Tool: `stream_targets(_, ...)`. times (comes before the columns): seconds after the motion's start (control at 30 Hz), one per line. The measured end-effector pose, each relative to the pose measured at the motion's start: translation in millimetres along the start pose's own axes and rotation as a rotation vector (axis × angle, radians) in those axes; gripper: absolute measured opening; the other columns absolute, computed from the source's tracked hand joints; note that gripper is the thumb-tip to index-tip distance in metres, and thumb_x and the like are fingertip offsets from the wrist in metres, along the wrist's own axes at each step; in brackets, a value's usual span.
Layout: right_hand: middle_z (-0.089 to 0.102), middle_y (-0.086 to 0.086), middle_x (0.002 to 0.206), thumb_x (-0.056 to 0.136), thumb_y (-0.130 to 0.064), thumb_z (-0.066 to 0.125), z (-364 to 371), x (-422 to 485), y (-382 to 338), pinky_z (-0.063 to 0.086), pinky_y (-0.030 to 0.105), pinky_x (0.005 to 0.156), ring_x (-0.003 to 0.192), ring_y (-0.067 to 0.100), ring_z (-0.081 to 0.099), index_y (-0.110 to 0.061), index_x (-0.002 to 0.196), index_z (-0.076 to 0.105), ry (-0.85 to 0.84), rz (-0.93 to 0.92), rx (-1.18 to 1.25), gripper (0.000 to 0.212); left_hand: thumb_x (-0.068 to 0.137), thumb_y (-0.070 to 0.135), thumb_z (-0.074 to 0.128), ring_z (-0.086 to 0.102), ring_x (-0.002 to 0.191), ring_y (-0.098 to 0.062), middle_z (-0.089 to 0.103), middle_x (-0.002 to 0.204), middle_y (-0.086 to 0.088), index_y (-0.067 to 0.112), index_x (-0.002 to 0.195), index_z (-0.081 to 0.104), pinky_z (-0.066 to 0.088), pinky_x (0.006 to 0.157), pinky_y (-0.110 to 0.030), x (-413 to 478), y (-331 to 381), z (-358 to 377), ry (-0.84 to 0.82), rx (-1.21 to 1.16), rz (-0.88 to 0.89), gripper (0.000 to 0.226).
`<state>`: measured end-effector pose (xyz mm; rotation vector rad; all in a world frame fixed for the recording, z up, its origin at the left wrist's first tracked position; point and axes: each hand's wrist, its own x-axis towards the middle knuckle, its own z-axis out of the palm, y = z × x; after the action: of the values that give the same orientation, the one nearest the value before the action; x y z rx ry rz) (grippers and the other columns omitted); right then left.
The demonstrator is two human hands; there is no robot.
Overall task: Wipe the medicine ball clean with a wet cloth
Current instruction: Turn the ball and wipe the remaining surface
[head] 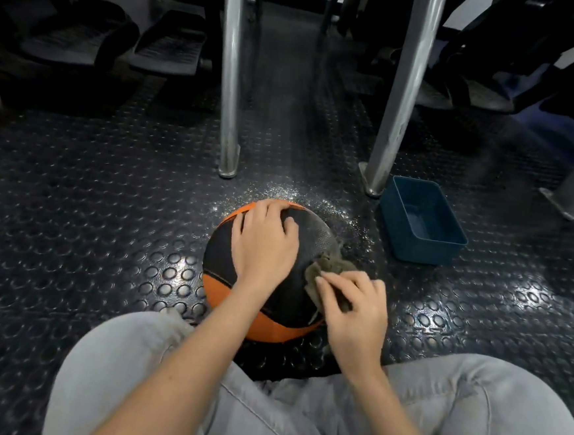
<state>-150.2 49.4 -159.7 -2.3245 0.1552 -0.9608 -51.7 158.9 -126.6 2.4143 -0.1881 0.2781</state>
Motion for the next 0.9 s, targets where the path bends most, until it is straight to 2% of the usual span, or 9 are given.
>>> stream_targets(0.1, 0.061, -0.005, 0.080, 0.086, -0.032, 0.060, 6.0, 24.7, 8.3, 0.034, 0.018, 0.071, 0.075, 0.014, 0.042, -0.017, 0.086, 0.075, -0.008, -0.047, -0.012, 0.021, 0.095, 0.029, 0.045, 0.046, 0.121, -0.014, 0.056, 0.127, 0.007, 0.021, 0.122, 0.059, 0.022, 0.109, -0.029, 1.7, -4.9, 1.7, 0.032, 0.005, 0.094, 0.031)
stream_targets(0.2, 0.062, -0.006, 0.086, 0.087, -0.029, 0.064, 24.3, 74.9, 15.9, 0.030, 0.016, 0.073, 0.085, 0.023, 0.051, -0.020, 0.090, 0.075, -0.164, 0.070, -0.014, 0.014, 0.095, 0.030, 0.047, 0.047, 0.119, -0.013, 0.057, 0.125, 0.008, 0.021, 0.121, 0.060, 0.023, 0.108, -0.028, -0.5, -9.5, -1.5, 0.032, -0.004, 0.144, 0.030)
stream_targets(0.33, 0.063, -0.010, 0.089, 0.087, -0.022, 0.066, 28.5, 97.3, 17.6, 0.038, 0.025, 0.088, 0.094, 0.025, 0.057, -0.021, 0.097, 0.074, -0.318, 0.158, 0.087, 0.012, 0.095, 0.034, 0.045, 0.048, 0.118, -0.011, 0.058, 0.123, 0.011, 0.024, 0.118, 0.062, 0.027, 0.109, -0.032, -5.3, -14.1, -2.5, 0.048, -0.016, 0.160, 0.030)
stream_targets(0.43, 0.065, -0.008, 0.091, 0.086, -0.024, 0.065, 8.1, 50.3, 4.7, 0.028, 0.007, 0.081, 0.085, 0.019, 0.054, -0.021, 0.091, 0.074, -0.196, 0.012, 0.045, 0.012, 0.094, 0.033, 0.046, 0.050, 0.114, -0.011, 0.059, 0.121, 0.011, 0.025, 0.115, 0.063, 0.028, 0.105, -0.029, -1.4, -17.3, -4.5, 0.042, -0.039, 0.160, 0.028)
stream_targets(0.57, 0.065, -0.005, 0.085, 0.085, -0.030, 0.061, -2.3, 20.8, 0.8, 0.032, 0.010, 0.078, 0.077, 0.017, 0.045, -0.018, 0.088, 0.076, -0.141, -0.124, 0.037, 0.019, 0.090, 0.034, 0.045, 0.053, 0.112, -0.013, 0.061, 0.120, 0.010, 0.024, 0.113, 0.065, 0.033, 0.103, -0.031, 6.6, -17.3, -5.1, -0.044, -0.098, 0.220, 0.032)
stream_targets(0.67, 0.066, -0.006, 0.088, 0.085, -0.027, 0.065, 12.5, 63.8, 7.4, 0.030, 0.009, 0.076, 0.081, 0.022, 0.050, -0.020, 0.091, 0.076, -0.202, 0.005, 0.012, 0.014, 0.087, 0.037, 0.042, 0.052, 0.114, -0.012, 0.061, 0.120, 0.010, 0.023, 0.114, 0.065, 0.033, 0.102, -0.029, 5.0, -17.4, -6.9, -0.070, -0.097, 0.258, 0.038)
stream_targets(0.77, 0.065, -0.007, 0.094, 0.088, -0.024, 0.065, 28.4, 98.9, 14.1, 0.035, 0.019, 0.078, 0.095, 0.023, 0.057, -0.020, 0.098, 0.074, -0.309, 0.178, 0.038, 0.014, 0.088, 0.037, 0.043, 0.052, 0.113, -0.009, 0.061, 0.117, 0.012, 0.025, 0.114, 0.065, 0.034, 0.102, -0.029, -2.2, -19.3, -8.3, -0.038, -0.105, 0.257, 0.036)
stream_targets(0.83, 0.066, -0.006, 0.093, 0.088, -0.024, 0.065, 26.5, 90.7, 6.6, 0.033, 0.019, 0.077, 0.093, 0.024, 0.056, -0.021, 0.097, 0.074, -0.307, 0.160, 0.023, 0.013, 0.088, 0.037, 0.044, 0.053, 0.110, -0.010, 0.061, 0.115, 0.012, 0.025, 0.113, 0.065, 0.037, 0.101, -0.032, -3.6, -20.4, -9.5, -0.019, -0.122, 0.235, 0.035)
stream_targets(0.9, 0.065, -0.007, 0.090, 0.086, -0.025, 0.065, 16.4, 65.1, -4.2, 0.029, 0.012, 0.072, 0.084, 0.022, 0.051, -0.022, 0.093, 0.075, -0.222, 0.029, -0.019, 0.012, 0.086, 0.037, 0.044, 0.055, 0.109, -0.012, 0.062, 0.114, 0.010, 0.024, 0.110, 0.066, 0.038, 0.100, -0.033, -1.7, -22.7, -9.3, -0.010, -0.135, 0.224, 0.035)
